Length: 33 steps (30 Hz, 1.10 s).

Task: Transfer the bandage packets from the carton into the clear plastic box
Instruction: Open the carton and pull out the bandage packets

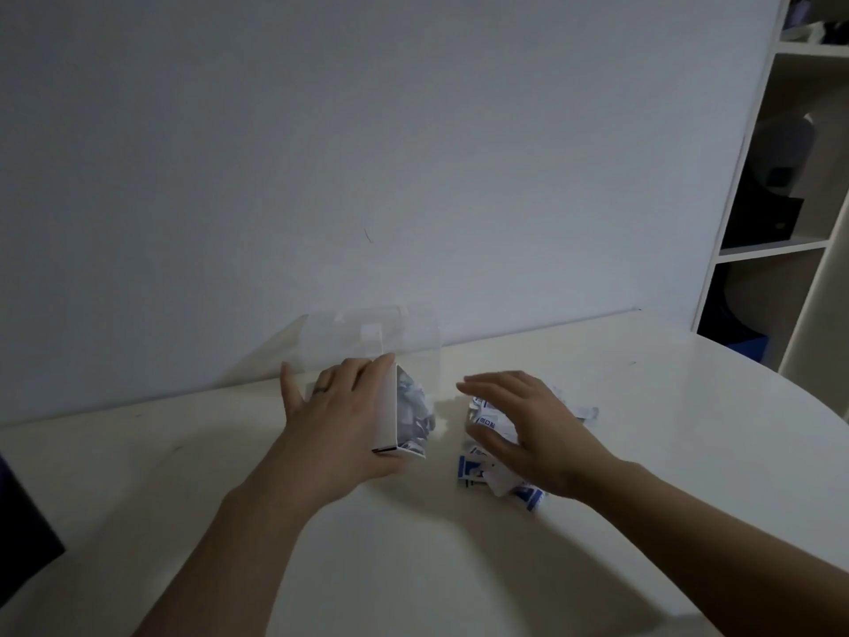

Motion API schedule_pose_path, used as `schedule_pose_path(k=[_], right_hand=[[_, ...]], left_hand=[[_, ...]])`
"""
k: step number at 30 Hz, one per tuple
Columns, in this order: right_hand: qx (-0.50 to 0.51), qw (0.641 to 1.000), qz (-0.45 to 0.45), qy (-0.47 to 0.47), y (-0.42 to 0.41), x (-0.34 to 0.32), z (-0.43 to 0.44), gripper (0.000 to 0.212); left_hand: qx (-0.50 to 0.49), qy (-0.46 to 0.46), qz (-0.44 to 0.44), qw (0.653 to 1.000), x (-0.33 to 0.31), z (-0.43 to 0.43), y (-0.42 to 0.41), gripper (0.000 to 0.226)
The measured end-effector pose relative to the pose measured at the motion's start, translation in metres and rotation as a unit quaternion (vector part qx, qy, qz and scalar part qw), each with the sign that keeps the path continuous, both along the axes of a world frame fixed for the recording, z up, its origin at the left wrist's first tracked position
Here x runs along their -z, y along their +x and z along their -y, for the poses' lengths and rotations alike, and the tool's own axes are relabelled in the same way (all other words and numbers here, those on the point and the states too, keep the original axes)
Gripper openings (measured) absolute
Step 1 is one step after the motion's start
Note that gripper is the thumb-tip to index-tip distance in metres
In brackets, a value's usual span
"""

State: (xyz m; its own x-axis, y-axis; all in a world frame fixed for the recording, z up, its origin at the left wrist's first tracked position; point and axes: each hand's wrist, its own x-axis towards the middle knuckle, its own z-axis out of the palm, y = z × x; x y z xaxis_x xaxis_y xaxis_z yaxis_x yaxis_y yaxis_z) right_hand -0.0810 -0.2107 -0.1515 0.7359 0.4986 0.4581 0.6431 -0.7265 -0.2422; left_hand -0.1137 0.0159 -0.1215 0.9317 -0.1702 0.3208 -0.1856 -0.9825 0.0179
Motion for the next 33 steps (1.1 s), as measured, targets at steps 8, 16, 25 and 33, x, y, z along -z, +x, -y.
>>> schedule_pose_path(k=[8,16,25,33], right_hand=[[-0.037,0.998,-0.045,0.004,-0.011,-0.03,-0.034,0.066],[-0.026,0.996,-0.065,-0.058,-0.015,-0.044,-0.041,0.048],[-0.031,0.996,-0.035,-0.079,-0.014,-0.021,-0.046,0.018],[0.003,0.991,-0.119,0.063,-0.001,-0.017,-0.019,0.018]], left_hand=[[0.065,-0.004,0.098,0.993,0.003,0.008,0.0,0.114],[0.108,0.062,0.201,0.972,0.005,0.021,0.002,0.113],[0.083,0.063,0.093,0.99,0.007,0.03,-0.005,0.113],[0.013,0.035,0.035,0.999,0.009,0.016,0.0,0.1]])
